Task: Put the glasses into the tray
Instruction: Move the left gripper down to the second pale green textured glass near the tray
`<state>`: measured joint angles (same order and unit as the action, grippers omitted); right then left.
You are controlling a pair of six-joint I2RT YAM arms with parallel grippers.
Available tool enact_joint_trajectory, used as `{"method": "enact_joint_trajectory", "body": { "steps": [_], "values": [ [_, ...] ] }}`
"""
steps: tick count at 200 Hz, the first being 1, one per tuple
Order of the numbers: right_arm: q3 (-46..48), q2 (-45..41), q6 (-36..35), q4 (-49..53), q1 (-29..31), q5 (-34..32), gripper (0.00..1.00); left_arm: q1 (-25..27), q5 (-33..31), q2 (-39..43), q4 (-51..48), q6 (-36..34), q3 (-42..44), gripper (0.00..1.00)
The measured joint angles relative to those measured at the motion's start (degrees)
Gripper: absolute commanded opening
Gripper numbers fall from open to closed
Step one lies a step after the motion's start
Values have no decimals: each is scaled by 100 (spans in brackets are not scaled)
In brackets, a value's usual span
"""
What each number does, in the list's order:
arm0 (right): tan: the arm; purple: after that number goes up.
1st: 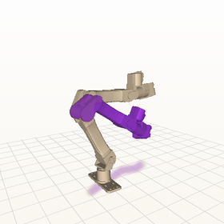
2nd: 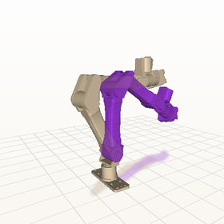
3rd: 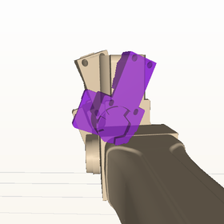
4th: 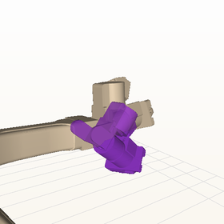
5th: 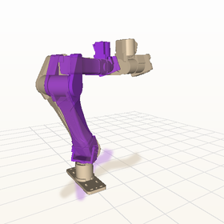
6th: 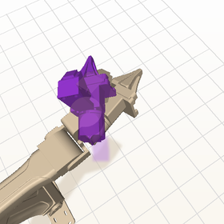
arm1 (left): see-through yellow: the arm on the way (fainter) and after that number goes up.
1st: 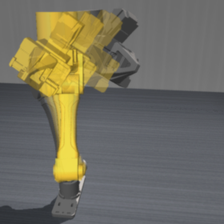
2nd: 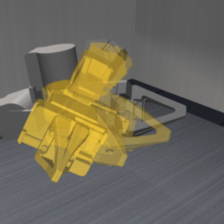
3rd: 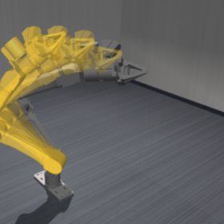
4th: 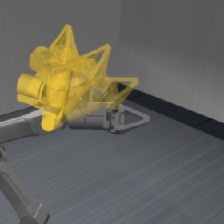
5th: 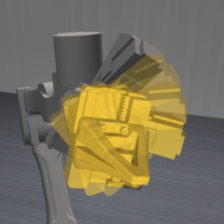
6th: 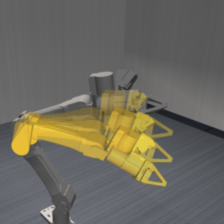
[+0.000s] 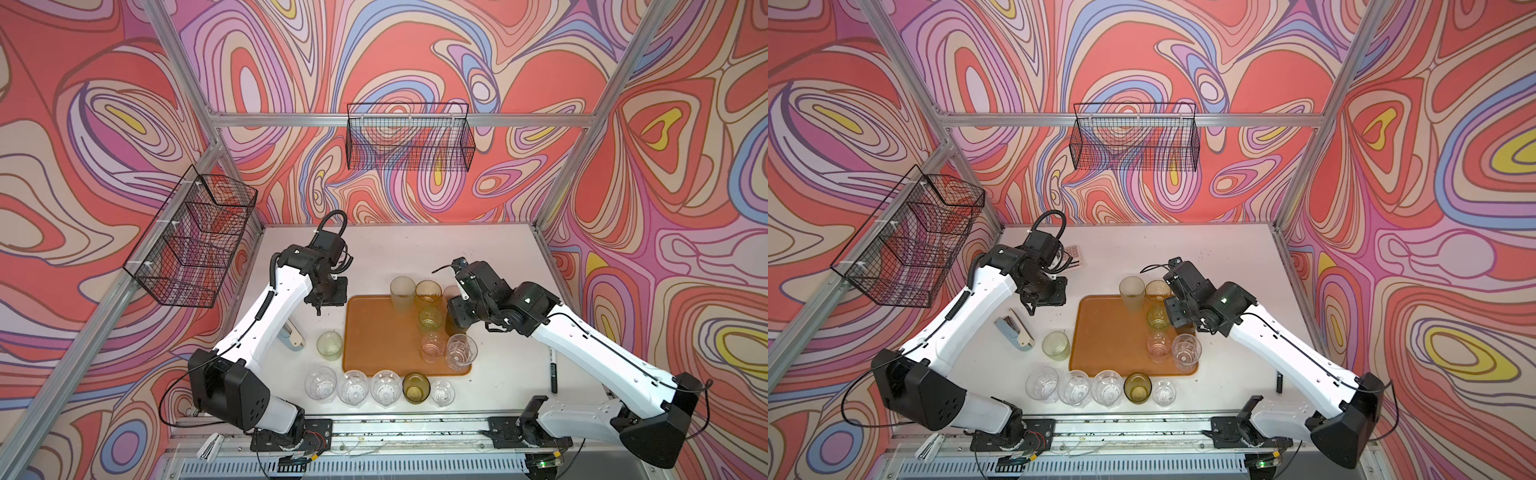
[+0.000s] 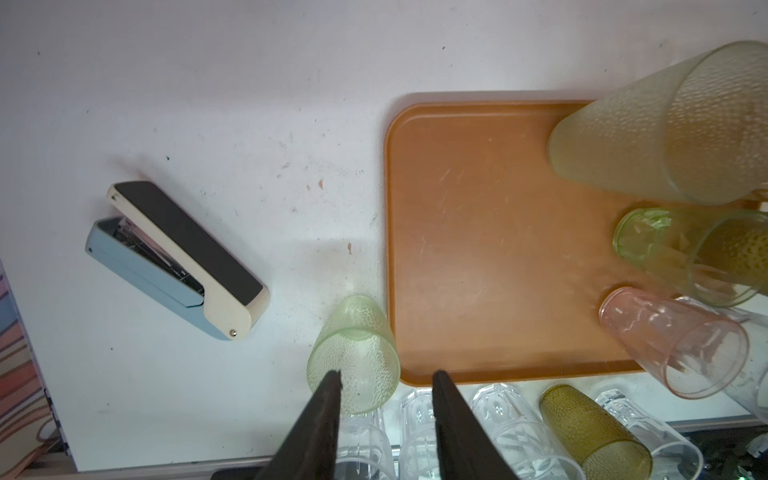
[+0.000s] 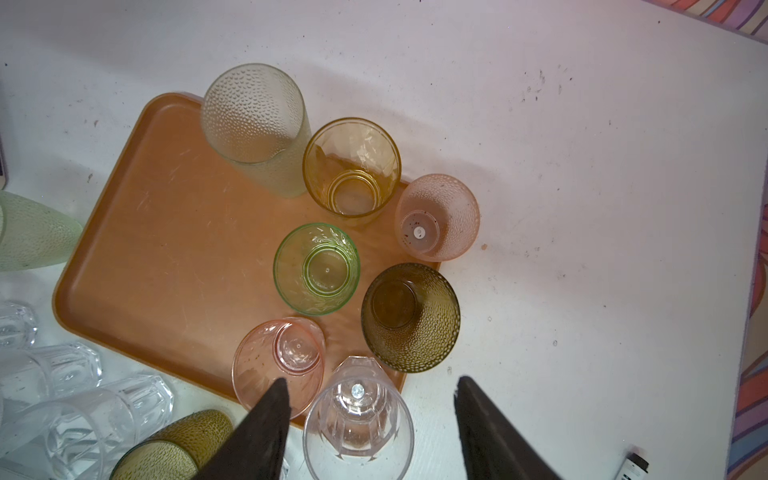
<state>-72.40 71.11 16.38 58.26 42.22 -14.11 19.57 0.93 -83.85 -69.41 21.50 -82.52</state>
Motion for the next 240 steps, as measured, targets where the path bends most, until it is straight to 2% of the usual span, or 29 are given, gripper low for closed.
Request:
{"method": "enact_joint_trajectory", "body": {
  "steps": [141, 240],
  "values": [
    [0, 0, -57, -13, 0, 33, 65, -507, 61, 1123, -308, 450, 1652, 41],
    [0, -173, -214, -92, 0, 413, 66, -765, 376, 1158, 157, 734, 2426, 38]
  ]
}}
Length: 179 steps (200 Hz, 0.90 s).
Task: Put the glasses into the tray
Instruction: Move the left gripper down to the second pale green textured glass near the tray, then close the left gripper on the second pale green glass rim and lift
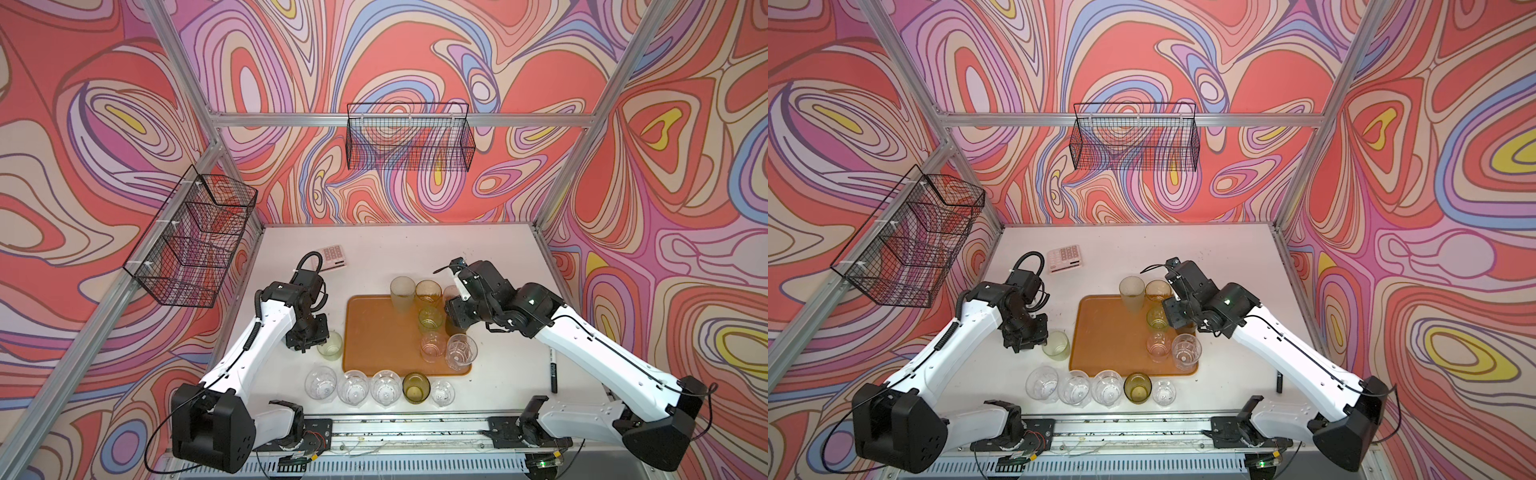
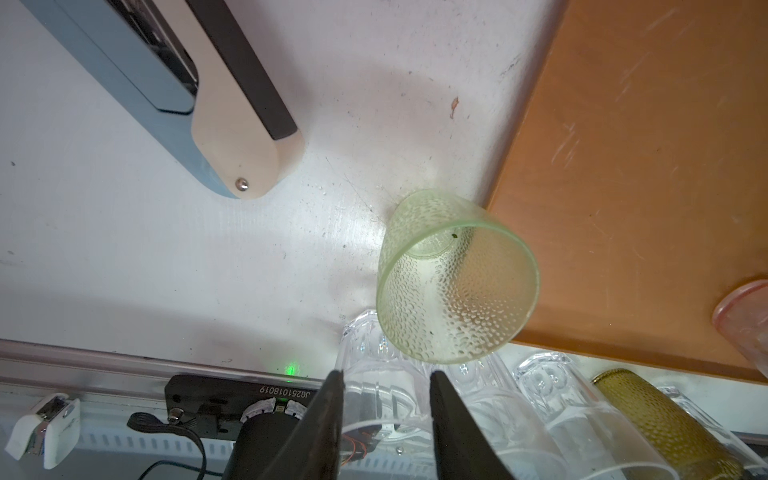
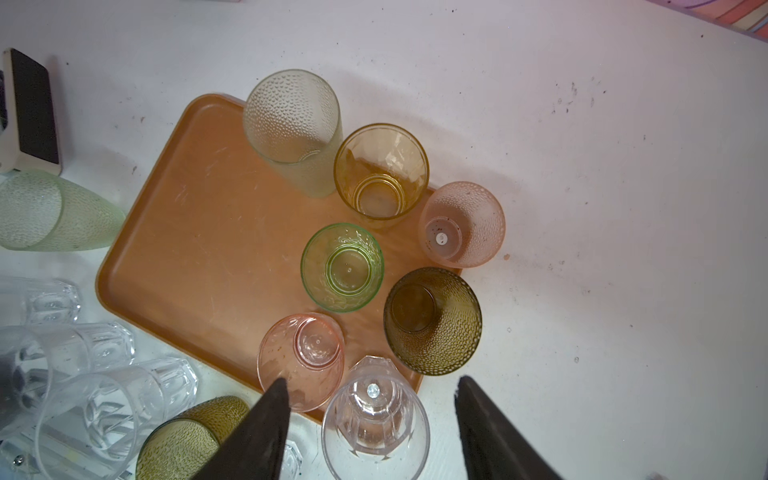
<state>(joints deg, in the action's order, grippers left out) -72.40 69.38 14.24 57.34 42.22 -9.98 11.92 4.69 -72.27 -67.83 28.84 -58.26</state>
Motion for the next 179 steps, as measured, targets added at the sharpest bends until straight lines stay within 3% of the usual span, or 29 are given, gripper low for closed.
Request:
{"method": "enact_joint_trajectory", "body": {
  "steps": [89, 179],
  "values": [
    [0, -162, -26, 2, 0, 55, 66, -127, 111, -240, 411, 81, 308, 32],
    [22, -162, -26, -7, 0, 55, 66, -186, 107, -546, 514, 101, 330, 20]
  ]
}}
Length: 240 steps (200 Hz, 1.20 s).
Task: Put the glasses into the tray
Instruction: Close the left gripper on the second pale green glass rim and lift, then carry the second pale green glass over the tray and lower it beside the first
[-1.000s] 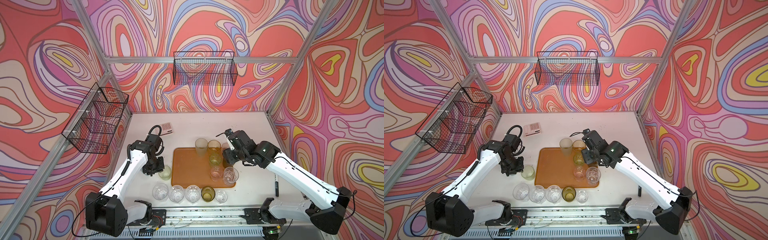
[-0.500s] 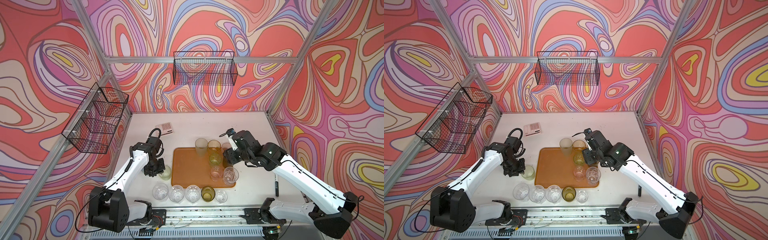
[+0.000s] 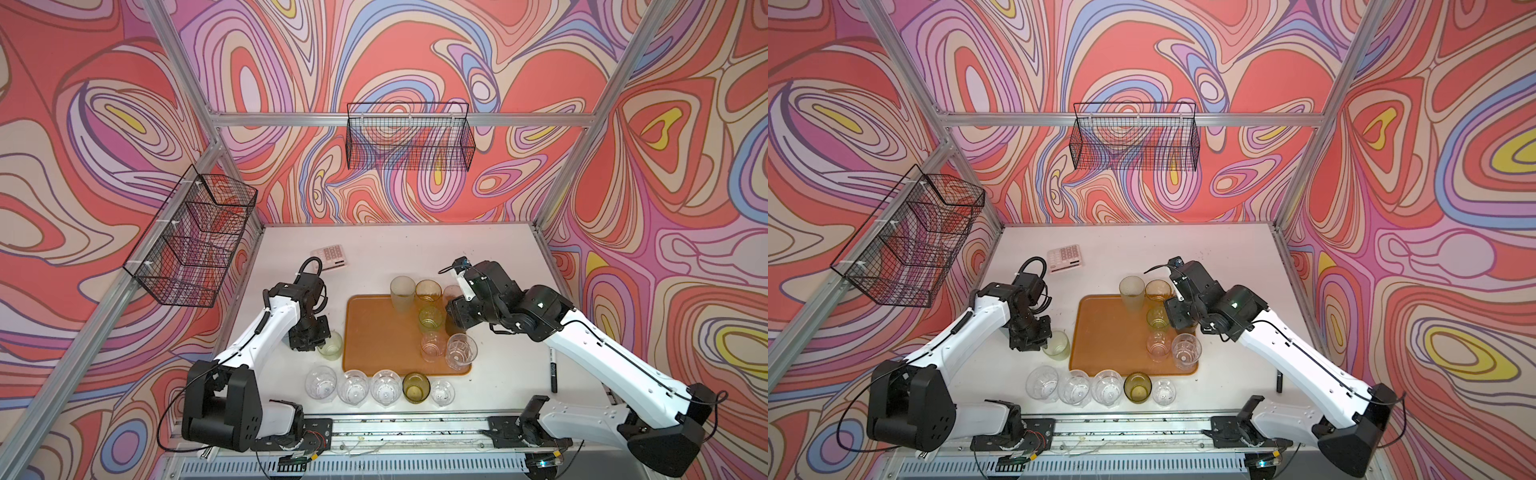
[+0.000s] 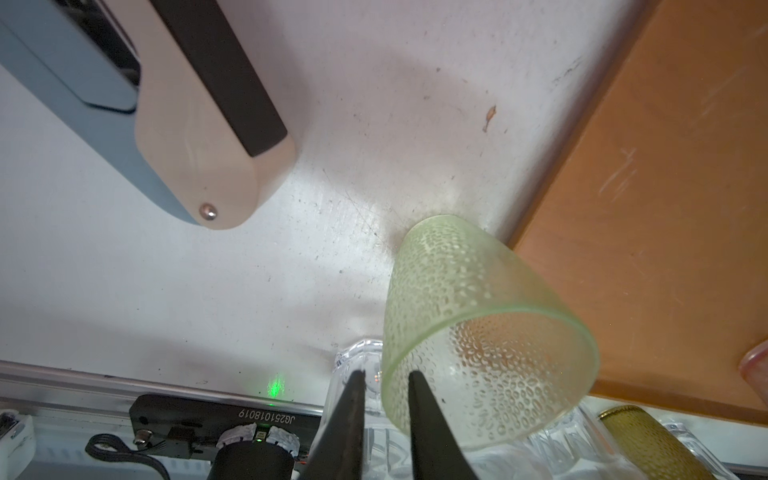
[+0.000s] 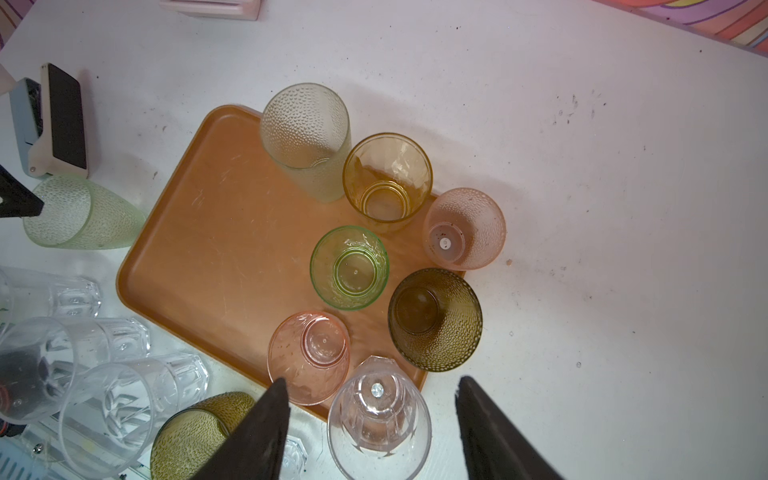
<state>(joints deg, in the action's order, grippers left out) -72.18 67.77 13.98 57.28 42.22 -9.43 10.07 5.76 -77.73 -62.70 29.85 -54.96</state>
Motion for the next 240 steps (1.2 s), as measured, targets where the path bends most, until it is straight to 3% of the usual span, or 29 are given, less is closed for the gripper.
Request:
{"method": "enact_joint_trajectory", "body": {
  "steps": [150, 240],
  "values": [
    [17, 0, 0, 7, 0, 2, 66, -2, 0, -164, 83, -24, -15, 0],
    [15, 15, -4, -4, 0, 4, 65, -4, -87, -184, -160, -223, -660, 0]
  ]
}}
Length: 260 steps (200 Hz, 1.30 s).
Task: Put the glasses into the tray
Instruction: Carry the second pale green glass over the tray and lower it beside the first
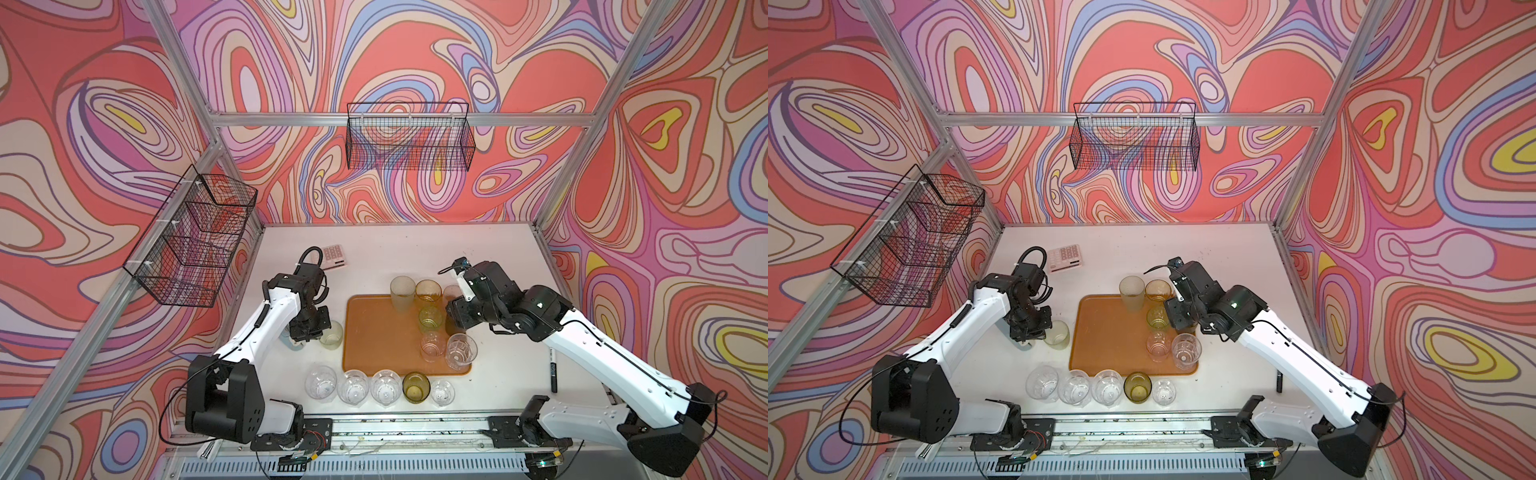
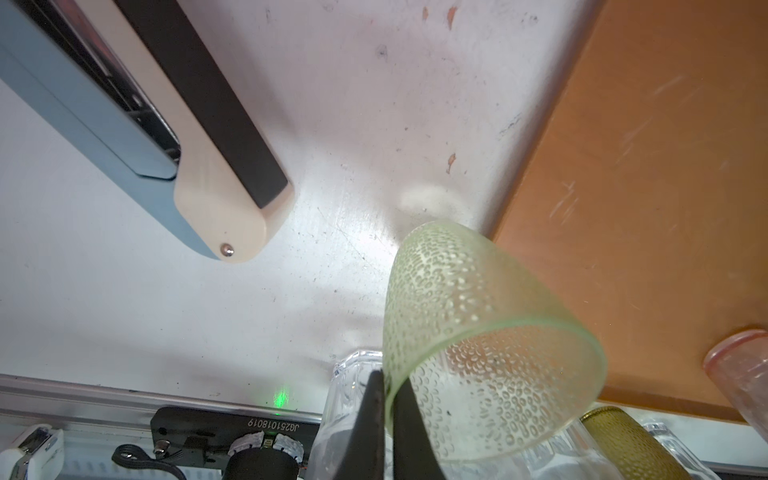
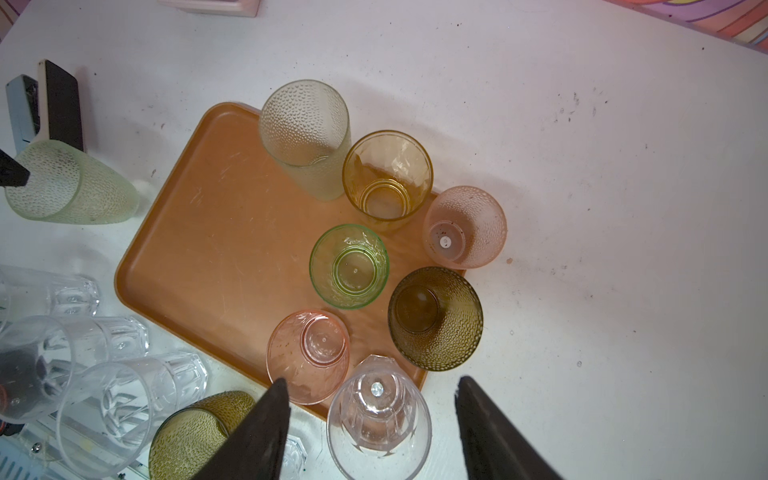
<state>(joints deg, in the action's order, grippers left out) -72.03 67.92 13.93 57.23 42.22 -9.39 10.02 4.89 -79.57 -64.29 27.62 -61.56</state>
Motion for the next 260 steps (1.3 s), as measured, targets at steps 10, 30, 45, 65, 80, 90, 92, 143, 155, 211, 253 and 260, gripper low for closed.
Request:
{"method": "enact_joint_trajectory", "body": {
  "steps": [10, 30, 45, 65, 80, 90, 92, 143, 155, 211, 253, 260],
  "values": [
    [0, 13, -4, -4, 0, 2, 65, 0, 2, 0, -55, -9, -79, 0],
    [0, 46, -17, -9, 0, 9, 65, 0, 24, 0, -122, -55, -225, 0],
    [0, 55, -22, -17, 0, 11, 65, 0, 70, -2, -186, -85, -339, 0],
    [0, 55, -39, -22, 0, 22, 65, 0, 155, -2, -240, -129, -468, 0],
    [0, 57, -42, -24, 0, 24, 65, 4, 240, -2, -251, -151, -533, 0],
    [0, 57, -42, -24, 0, 26, 65, 20, 289, -11, -275, -168, -581, 0],
    [0, 57, -42, -24, 0, 26, 65, 24, 293, -17, -282, -168, -592, 0],
    [0, 57, -44, -24, 0, 35, 65, 492, 308, -400, -358, -192, -1097, 0],
    [0, 57, -44, -22, 0, 37, 65, 625, 304, -514, -374, -192, -1207, 0],
    [0, 55, -42, -22, 0, 37, 64, 1191, 304, -1032, -457, -188, -1731, 0],
    [0, 48, -42, -9, 0, 37, 64, 1488, 306, -1346, -509, -188, -2037, 0],
    [0, 44, -42, -7, 0, 37, 64, 1528, 306, -1394, -516, -188, -2090, 0]
  ]
}}
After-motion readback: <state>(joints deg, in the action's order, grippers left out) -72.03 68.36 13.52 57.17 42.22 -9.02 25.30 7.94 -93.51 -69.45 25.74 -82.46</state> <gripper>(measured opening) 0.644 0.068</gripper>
